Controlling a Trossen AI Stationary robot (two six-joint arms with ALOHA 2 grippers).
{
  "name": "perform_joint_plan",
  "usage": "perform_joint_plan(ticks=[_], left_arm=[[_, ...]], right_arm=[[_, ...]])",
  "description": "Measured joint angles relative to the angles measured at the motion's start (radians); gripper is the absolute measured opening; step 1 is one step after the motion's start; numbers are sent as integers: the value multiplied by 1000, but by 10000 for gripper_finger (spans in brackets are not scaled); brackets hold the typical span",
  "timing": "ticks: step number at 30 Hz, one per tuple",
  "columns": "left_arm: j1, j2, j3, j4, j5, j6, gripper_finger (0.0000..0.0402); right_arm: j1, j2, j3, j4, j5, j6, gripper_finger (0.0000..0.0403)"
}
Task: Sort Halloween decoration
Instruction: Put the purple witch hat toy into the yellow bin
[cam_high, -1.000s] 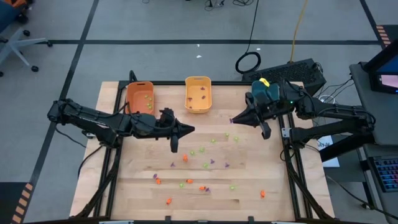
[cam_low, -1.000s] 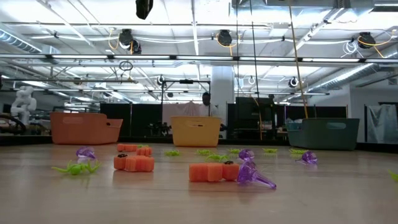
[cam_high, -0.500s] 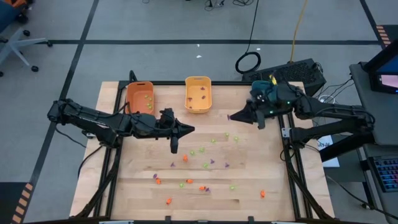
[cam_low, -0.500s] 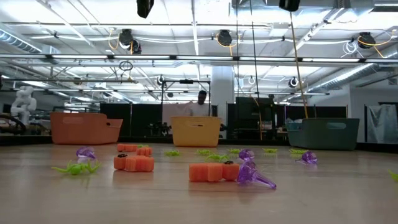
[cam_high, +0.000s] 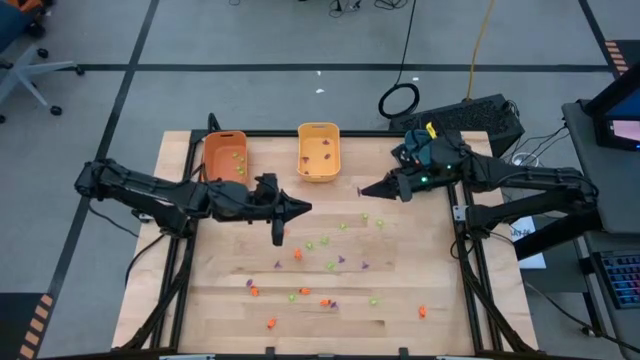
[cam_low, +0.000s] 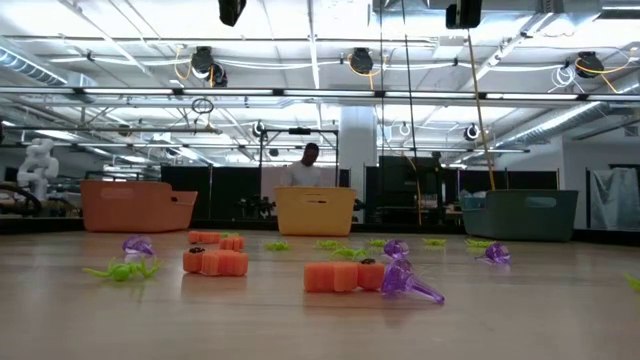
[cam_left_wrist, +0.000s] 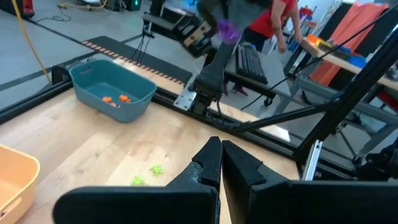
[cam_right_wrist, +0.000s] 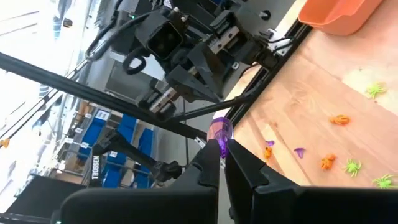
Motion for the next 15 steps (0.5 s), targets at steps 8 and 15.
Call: perform_joint_plan(ticks=[8, 15], left_arm=[[0, -92, 0, -103, -1, 1, 13], [0, -173, 0, -311, -1, 1, 13]], right_arm=[[0, 64, 0, 143, 207, 5, 0], [-43, 225, 127, 154, 231, -64, 0]])
